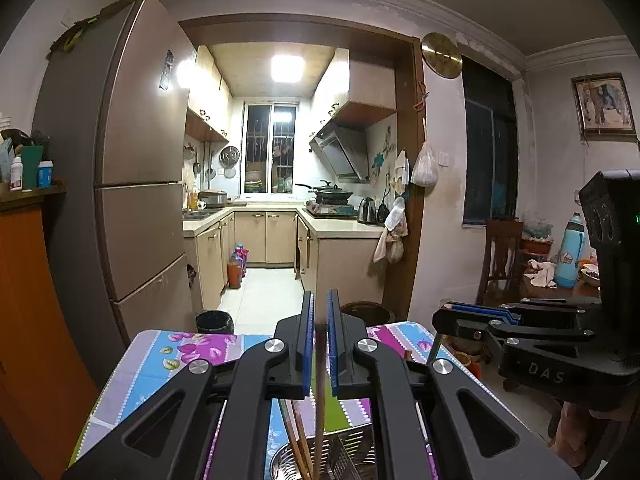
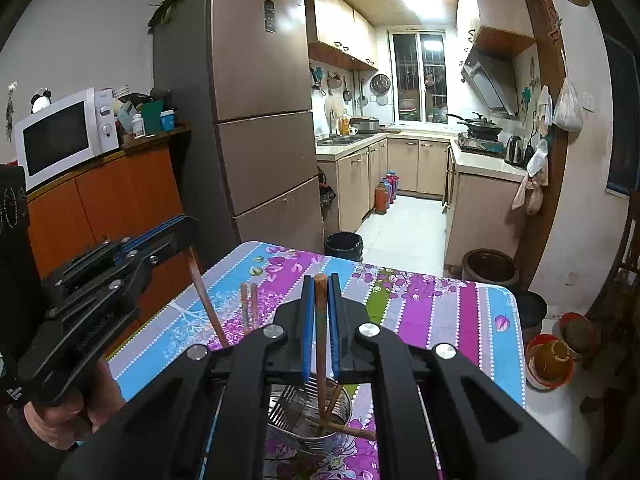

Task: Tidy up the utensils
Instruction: 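Lower both held chopsticks into the blue holder, then open both tools to release the chopsticks into the holder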

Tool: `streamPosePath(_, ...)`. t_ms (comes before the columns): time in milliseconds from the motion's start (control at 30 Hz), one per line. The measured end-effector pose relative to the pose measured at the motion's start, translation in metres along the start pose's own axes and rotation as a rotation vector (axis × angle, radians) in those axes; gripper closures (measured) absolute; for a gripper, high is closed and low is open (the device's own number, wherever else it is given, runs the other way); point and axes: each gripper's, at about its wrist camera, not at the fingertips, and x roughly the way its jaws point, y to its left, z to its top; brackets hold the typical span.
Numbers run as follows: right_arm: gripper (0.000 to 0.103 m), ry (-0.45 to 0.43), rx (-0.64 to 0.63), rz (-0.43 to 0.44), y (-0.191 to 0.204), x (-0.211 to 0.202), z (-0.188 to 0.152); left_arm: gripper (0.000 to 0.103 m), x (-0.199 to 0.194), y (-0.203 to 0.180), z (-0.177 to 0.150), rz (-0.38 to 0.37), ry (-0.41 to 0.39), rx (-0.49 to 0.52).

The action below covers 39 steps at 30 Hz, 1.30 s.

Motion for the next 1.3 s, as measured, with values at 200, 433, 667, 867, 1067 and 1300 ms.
streamPosePath(200, 0.061, -0.022, 0.007, -0.006, -0.002, -0.003, 0.001, 0.077, 0.002, 0.005, -0.003, 0.020, 0.003, -0.009)
streamPosePath(433, 0.024, -0.087, 0.007, -0.022, -0.004, -0.018, 0.003, 0.036, 0.000, 0.015, -0.010, 0.063, -0.017, -0.040)
streamPosePath(667, 0.021, -0.095, 0.008, -0.038, -0.006, -0.020, -0.001, 0.031, -0.002, 0.017, -0.013, 0.080, -0.013, -0.037)
streamPosePath(867, 0.018, -0.103, 0.005, -0.037, -0.005, -0.024, -0.003, 0.029, -0.005, 0.019, -0.014, 0.082, -0.016, -0.036)
streamPosePath(1067, 0.014, -0.124, -0.001, -0.033, 0.001, -0.034, -0.007, 0.026, -0.017, 0.022, -0.015, 0.091, -0.031, -0.027)
streamPosePath(1300, 0.013, -0.165, 0.004, -0.020, 0.010, -0.054, -0.012, 0.024, -0.034, 0.018, -0.019, 0.086, -0.040, -0.021)
